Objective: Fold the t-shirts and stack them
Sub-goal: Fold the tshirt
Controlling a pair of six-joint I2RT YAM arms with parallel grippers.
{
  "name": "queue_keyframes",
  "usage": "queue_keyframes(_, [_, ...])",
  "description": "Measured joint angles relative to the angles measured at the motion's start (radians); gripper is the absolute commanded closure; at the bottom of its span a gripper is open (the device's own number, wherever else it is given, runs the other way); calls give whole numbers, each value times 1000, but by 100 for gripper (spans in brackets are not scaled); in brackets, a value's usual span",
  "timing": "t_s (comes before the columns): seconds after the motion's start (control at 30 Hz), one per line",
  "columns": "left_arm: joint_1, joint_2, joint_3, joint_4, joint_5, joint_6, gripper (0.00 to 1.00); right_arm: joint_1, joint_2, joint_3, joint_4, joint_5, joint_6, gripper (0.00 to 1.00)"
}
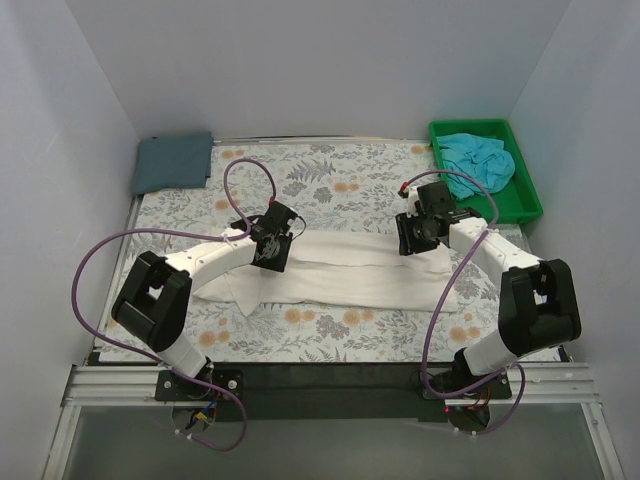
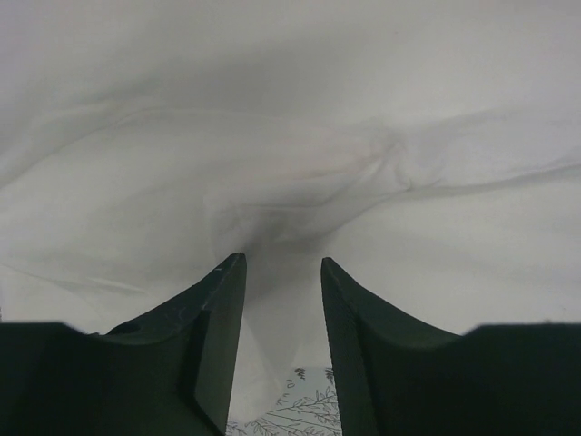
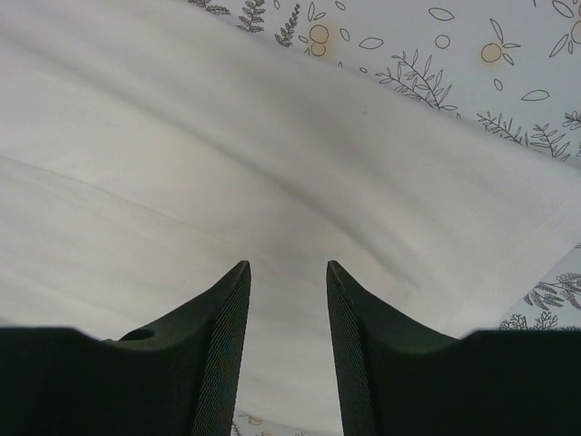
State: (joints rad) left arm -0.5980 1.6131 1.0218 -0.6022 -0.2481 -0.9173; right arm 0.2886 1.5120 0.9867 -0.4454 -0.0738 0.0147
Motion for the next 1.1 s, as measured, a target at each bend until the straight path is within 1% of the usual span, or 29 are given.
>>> queue_keyframes(0.03, [0,0,0,-5,-18,-15,59,3,1,0,0,0,-5,60])
queue_keyframes(0.17, [0,0,-4,-22,-77,-67,53,8,1,1,-1,4,-19,60])
queue_keyframes(0.3, [11,0,-17,-28,-86,-104,51,8,1,0,-1,8,-23,60])
queue_keyframes(0.4, [28,0,-21,-26,-74,-118,52,8,1,0,-1,8,-23,60])
queue_keyframes(0.43, [32,0,-21,-26,-66,-121,60,8,1,0,-1,8,-23,60])
queue_keyframes(0.5, [41,0,-21,-25,-48,-130,69,8,1,0,0,8,-23,60])
queue_keyframes(0.53, [43,0,-21,-26,-40,-130,75,8,1,0,0,8,-23,60])
queue_keyframes(0.6, [43,0,-21,-27,-21,-129,81,8,1,0,0,8,-23,60])
queue_keyframes(0.63, [43,0,-21,-30,-15,-131,86,8,1,0,-1,8,-23,60])
queue_keyframes(0.67, [43,0,-21,-34,-10,-132,95,8,1,0,-1,8,-23,60])
queue_keyframes(0.73, [43,0,-21,-47,-2,-132,100,8,1,0,0,8,-24,60])
queue_keyframes(0.93, [43,-1,-11,-116,2,-129,100,8,2,1,-1,6,-30,60])
queue_keyframes(1.1, [43,-19,38,-192,1,-130,100,14,16,21,-1,-7,-43,60])
